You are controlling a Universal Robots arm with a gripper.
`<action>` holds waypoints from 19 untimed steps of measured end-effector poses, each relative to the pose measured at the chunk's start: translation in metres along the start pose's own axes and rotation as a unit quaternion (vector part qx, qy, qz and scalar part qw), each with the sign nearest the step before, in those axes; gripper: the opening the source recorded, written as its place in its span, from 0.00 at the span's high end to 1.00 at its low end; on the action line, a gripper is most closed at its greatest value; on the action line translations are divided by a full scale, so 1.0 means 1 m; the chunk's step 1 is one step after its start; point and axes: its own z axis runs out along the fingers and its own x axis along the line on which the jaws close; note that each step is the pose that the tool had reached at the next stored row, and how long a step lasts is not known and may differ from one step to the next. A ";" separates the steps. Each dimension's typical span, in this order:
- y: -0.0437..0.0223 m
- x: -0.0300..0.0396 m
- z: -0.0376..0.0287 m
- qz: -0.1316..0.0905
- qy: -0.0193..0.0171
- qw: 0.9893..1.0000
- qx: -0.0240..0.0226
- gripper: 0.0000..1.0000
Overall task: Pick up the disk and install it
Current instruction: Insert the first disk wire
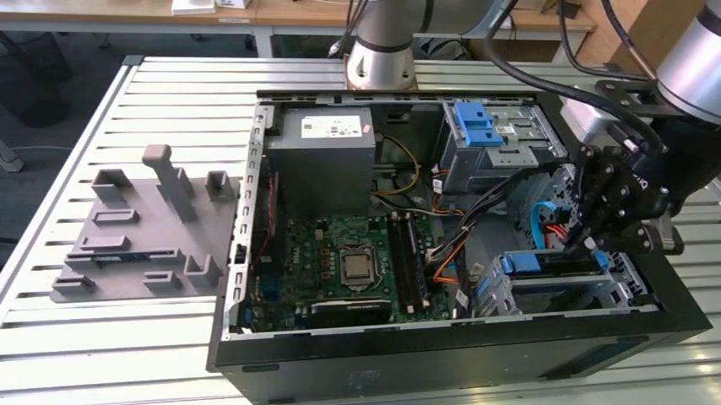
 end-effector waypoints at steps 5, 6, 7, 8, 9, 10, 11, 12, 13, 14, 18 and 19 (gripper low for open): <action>-0.0011 0.0000 0.0004 0.001 0.000 1.000 0.000 0.84; -0.0013 -0.0001 0.0004 0.001 0.000 1.000 0.000 0.84; -0.0014 -0.0001 0.0005 0.001 0.000 1.000 0.000 0.84; -0.0015 -0.0001 0.0005 0.001 0.000 1.000 0.000 0.84; -0.0016 -0.0001 0.0007 0.001 0.000 1.000 0.000 0.84; -0.0016 -0.0001 0.0008 0.001 0.000 1.000 0.000 0.84; -0.0016 -0.0001 0.0010 0.001 0.000 1.000 0.000 0.84; -0.0017 -0.0002 0.0011 0.001 0.000 1.000 0.000 0.84; -0.0017 -0.0002 0.0013 0.001 0.000 1.000 0.000 0.84; -0.0017 -0.0002 0.0016 0.001 0.000 1.000 0.000 0.84; -0.0018 -0.0003 0.0029 0.001 0.000 1.000 0.000 0.84; -0.0018 -0.0003 0.0033 0.001 0.000 1.000 0.000 0.84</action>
